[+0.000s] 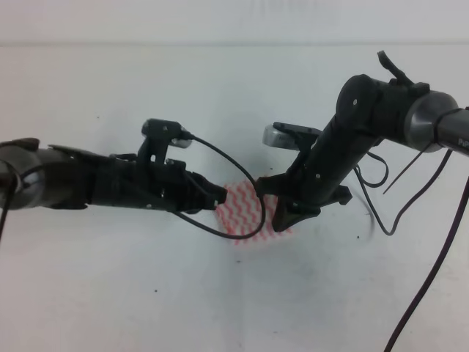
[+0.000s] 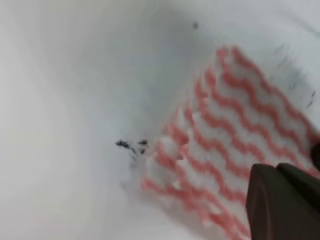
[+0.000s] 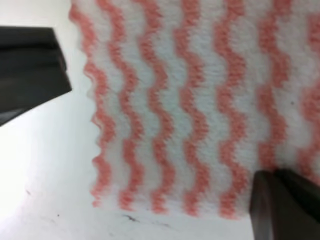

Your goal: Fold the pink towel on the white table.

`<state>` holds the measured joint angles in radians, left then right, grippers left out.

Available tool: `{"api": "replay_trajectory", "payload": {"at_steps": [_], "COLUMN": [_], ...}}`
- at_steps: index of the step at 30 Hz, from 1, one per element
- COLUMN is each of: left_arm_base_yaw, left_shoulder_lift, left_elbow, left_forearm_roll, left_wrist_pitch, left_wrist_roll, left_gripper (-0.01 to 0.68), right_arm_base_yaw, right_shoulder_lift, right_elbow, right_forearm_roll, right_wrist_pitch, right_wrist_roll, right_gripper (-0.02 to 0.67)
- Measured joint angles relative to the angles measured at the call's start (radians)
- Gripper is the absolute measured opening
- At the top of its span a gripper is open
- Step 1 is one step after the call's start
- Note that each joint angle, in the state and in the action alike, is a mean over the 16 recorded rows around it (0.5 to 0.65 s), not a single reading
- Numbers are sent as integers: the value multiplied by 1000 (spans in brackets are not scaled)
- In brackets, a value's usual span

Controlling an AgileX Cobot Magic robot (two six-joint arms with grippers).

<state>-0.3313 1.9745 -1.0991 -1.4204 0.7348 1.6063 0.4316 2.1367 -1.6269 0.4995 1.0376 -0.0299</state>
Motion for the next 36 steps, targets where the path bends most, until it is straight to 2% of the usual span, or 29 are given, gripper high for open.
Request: {"api": "replay_trajectory", "payload": {"at_steps": [21, 36], "left_arm_base_yaw": [7, -39], "left_shoulder_lift": [-42, -21], "left_elbow": [0, 0], "left_forearm_roll": [95, 88], "left_wrist_pitch": [11, 47], "left_wrist_roll": [-68, -70], "left_gripper": [-5, -4], "right_arm_base_yaw": [0, 0], "right_shoulder_lift": [2, 2], "right_elbow": [0, 0], "right_forearm_roll": [-1, -1], "right_wrist_pitch": [-4, -9], "right_wrist_roll": [1, 1], "right_gripper": [-18, -18]}}
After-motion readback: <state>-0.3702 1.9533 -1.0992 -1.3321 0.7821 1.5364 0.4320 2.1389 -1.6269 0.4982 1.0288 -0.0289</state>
